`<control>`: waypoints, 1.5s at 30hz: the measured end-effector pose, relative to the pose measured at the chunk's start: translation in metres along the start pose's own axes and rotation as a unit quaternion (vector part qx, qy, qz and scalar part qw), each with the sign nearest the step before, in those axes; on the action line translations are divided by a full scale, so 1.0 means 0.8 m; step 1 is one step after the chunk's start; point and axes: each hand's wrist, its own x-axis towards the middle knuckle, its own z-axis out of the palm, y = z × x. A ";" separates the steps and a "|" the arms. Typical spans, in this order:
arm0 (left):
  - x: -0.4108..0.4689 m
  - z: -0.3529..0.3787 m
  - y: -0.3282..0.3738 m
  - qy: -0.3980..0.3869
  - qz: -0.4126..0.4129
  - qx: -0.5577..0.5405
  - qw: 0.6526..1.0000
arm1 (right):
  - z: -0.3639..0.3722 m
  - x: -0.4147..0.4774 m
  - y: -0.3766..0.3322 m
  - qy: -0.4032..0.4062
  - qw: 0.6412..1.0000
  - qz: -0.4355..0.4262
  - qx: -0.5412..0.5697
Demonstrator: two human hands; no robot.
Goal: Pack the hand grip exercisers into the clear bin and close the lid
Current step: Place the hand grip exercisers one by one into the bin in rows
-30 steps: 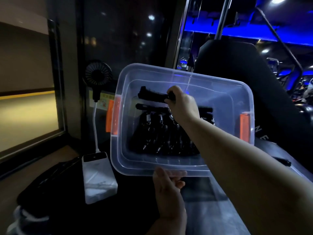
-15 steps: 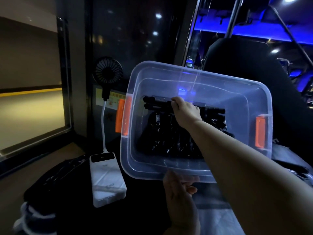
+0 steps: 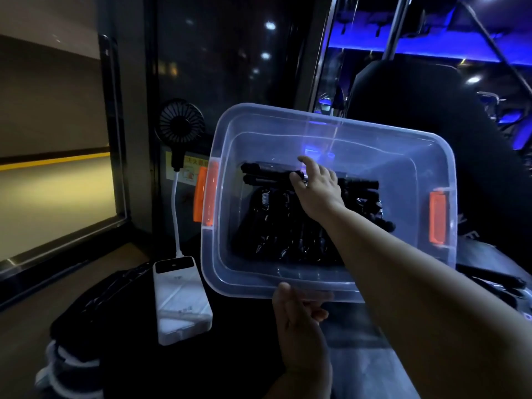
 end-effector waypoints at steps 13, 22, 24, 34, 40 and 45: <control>0.000 0.004 0.009 0.065 0.000 0.034 0.997 | -0.088 -0.112 0.095 0.047 0.998 0.012 0.027; -0.003 0.008 0.008 0.057 0.028 0.063 0.996 | -0.149 -0.177 0.159 0.148 0.988 -0.051 0.006; -0.002 0.007 0.007 0.061 0.033 0.070 0.995 | -0.165 -0.187 0.176 0.176 0.982 -0.063 -0.004; -0.001 0.007 0.004 0.067 0.062 0.067 0.994 | -0.220 -0.241 0.349 0.135 0.956 0.237 -0.109; 0.005 0.005 -0.002 0.077 0.081 0.083 0.990 | -0.208 -0.258 0.378 0.051 0.919 0.376 -0.104; 0.005 0.007 -0.002 0.098 0.089 0.109 0.985 | -0.207 -0.261 0.371 0.043 0.922 0.375 -0.087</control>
